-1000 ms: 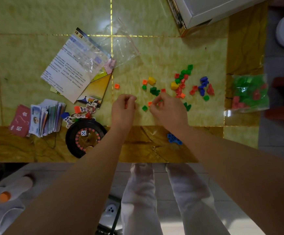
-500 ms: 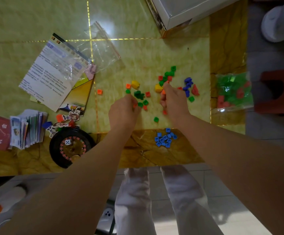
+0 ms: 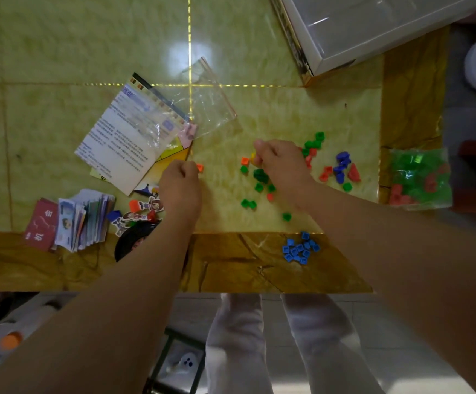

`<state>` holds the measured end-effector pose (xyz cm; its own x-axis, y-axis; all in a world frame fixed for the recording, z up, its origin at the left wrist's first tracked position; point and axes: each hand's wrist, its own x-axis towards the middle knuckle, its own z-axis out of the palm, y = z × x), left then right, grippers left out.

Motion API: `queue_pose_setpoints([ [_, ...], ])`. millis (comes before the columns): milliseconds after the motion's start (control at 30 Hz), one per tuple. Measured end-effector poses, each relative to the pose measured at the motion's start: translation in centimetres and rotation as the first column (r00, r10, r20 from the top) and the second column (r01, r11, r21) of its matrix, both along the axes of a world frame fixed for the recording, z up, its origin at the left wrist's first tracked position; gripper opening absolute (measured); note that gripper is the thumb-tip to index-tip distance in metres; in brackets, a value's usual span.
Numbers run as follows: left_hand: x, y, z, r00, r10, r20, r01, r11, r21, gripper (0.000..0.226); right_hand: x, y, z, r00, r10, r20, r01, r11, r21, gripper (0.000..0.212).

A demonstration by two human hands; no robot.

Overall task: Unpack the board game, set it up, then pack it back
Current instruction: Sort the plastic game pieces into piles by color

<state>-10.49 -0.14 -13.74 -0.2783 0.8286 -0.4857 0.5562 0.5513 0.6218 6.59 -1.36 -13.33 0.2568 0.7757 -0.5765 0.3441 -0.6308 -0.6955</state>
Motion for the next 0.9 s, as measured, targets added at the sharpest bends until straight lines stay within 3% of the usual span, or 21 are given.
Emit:
queue_pose_setpoints([
  [67,-0.7,0.3,-0.3,0.984,-0.109,-0.139,0.113,0.993,0.021,0.014,-0.6,0.6,-0.3,0.912,0.263,0.314,-0.274,0.962,-0.009,0.018],
  [167,-1.0,0.4,-0.7,0.934,-0.260,-0.244,0.272,0.962,0.016,0.024,-1.3,1.2,-0.4,0.636,0.494,0.592,-0.528,0.839,-0.132,0.024],
  [233,-0.8,0.2,-0.9,0.896,-0.341,-0.284,0.354,0.935,-0.006,0.027,-1.7,1.3,-0.5,0.534,0.561,0.632,-0.601,0.778,-0.182,0.028],
  [400,-0.4,0.5,-1.2,0.837,-0.434,-0.334,0.430,0.898,-0.089,0.026,-2.0,1.9,-0.7,0.469,0.607,0.642,-0.628,0.740,-0.241,0.018],
  [533,-0.4,1.0,-1.8,0.830,-0.426,-0.360,0.410,0.904,-0.123,0.022,-2.2,2.3,-1.1,0.508,0.587,0.631,-0.622,0.756,-0.203,0.016],
  [700,-0.3,0.7,-1.6,0.911,-0.361,-0.198,0.361,0.932,-0.036,0.027,-1.8,2.3,-1.0,0.749,0.406,0.524,-0.423,0.901,-0.094,0.019],
  [800,-0.1,0.4,-1.6,0.973,-0.229,0.013,0.229,0.973,0.007,0.027,-1.7,2.2,-0.4,0.970,0.127,0.207,-0.125,0.992,-0.022,0.010],
  [833,-0.1,0.3,-1.6,0.978,-0.189,0.090,0.190,0.982,0.000,0.027,-1.6,2.3,-0.1,0.997,0.004,0.078,-0.003,1.000,-0.020,0.011],
  [900,0.3,0.1,-1.5,0.962,-0.132,0.237,0.141,0.990,-0.020,0.027,-1.1,1.9,0.7,0.960,-0.230,-0.158,0.220,0.972,-0.078,0.024],
])
